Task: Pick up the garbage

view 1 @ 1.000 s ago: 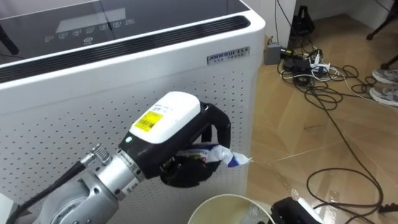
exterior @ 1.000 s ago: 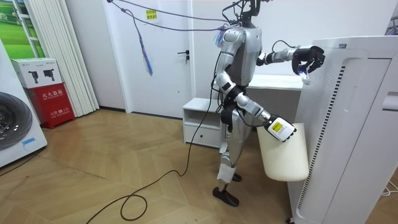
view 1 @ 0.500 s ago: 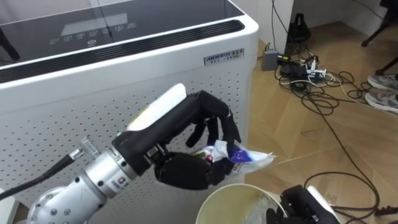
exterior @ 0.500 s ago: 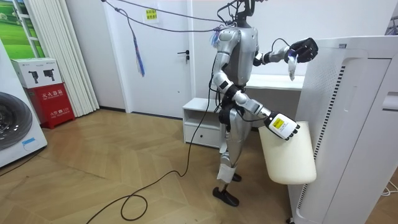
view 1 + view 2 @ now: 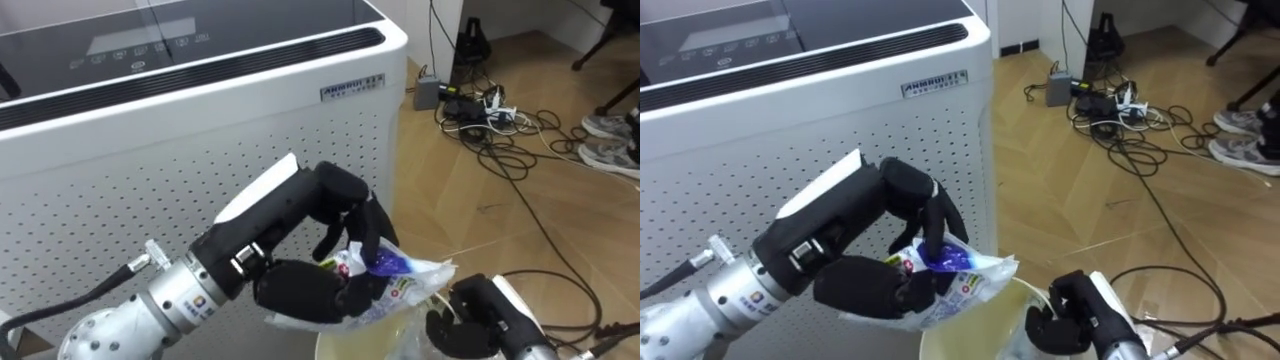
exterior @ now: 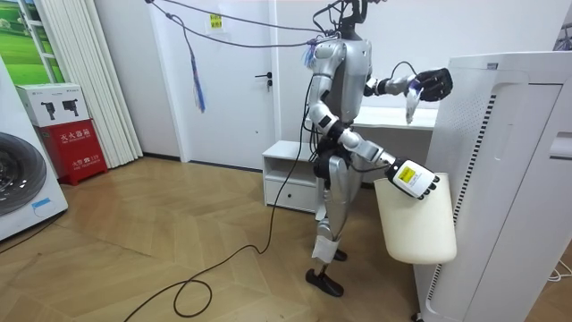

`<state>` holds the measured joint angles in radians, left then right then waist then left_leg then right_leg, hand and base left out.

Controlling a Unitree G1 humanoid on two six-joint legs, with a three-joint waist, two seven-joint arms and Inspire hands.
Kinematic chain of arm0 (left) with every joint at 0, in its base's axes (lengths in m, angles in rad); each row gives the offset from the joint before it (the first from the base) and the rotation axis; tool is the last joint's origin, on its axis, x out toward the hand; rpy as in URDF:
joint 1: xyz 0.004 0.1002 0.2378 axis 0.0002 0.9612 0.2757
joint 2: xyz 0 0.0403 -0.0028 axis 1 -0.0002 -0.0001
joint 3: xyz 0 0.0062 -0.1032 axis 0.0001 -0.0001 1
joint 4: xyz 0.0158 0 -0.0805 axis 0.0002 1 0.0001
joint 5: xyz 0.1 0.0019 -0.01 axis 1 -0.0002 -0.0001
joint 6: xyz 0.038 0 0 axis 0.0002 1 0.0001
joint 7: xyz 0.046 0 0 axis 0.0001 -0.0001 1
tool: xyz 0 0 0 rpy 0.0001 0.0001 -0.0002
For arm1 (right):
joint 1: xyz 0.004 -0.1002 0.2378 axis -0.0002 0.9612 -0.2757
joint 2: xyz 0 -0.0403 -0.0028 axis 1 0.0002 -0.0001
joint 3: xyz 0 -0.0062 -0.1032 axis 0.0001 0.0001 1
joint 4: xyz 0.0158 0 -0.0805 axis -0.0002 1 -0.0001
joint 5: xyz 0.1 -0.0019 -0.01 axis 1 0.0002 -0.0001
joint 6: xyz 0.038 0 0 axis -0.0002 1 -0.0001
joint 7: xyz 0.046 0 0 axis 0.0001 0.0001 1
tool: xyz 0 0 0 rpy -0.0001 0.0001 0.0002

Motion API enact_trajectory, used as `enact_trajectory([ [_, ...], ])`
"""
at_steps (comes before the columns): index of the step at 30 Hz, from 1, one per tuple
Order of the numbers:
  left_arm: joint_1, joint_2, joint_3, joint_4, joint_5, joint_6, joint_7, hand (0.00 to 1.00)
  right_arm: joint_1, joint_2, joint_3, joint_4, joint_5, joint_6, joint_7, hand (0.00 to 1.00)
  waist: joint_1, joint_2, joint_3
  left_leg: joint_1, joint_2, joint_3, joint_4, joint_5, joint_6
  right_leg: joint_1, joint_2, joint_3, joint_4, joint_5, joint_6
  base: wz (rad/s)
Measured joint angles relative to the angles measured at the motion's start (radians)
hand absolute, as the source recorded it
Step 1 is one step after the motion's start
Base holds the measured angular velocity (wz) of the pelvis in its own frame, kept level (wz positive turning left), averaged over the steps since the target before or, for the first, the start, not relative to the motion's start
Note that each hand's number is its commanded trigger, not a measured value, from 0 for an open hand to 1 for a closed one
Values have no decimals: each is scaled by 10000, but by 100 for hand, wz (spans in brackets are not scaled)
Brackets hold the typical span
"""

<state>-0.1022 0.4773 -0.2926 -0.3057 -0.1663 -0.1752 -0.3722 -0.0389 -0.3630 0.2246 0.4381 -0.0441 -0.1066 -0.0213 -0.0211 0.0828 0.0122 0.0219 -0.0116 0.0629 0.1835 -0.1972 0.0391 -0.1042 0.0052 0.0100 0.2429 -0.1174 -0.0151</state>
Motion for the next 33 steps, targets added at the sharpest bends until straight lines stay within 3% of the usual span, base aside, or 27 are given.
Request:
enact_trajectory([
  [1,56,-37,-45,164,5,2,0,0,-87,4,70,0,0,0,0,100,0,-46,15,-31,7,83,0,0,0,-70,7,77,37,5,-3,-18],
  [5,139,-96,-232,626,5,2,9,0,-441,19,301,-1,-12,0,-17,100,-105,-183,-2,-315,2,167,90,4,7,-387,-17,138,162,22,0,-8],
  [9,139,-446,-560,1088,14,1,133,0,-597,35,306,8,1,0,-140,100,-89,-192,4,-400,19,176,156,4,8,-454,-32,148,189,26,6,0],
  [24,136,-1048,-859,1722,49,15,640,0,-677,257,351,177,23,-5,-548,100,-128,-208,24,-790,63,199,229,5,6,-844,-16,134,300,39,-19,0],
  [29,122,-1197,-862,1725,28,-169,1077,0,-676,473,583,271,39,-37,-691,100,-254,-220,60,-793,66,200,229,5,6,-844,-10,131,298,40,-20,0],
  [33,41,-1632,-857,1724,13,-389,1494,0,-672,865,743,752,59,-148,-716,100,-252,-238,92,-790,1,204,223,5,7,-835,29,130,261,41,-18,0],
])
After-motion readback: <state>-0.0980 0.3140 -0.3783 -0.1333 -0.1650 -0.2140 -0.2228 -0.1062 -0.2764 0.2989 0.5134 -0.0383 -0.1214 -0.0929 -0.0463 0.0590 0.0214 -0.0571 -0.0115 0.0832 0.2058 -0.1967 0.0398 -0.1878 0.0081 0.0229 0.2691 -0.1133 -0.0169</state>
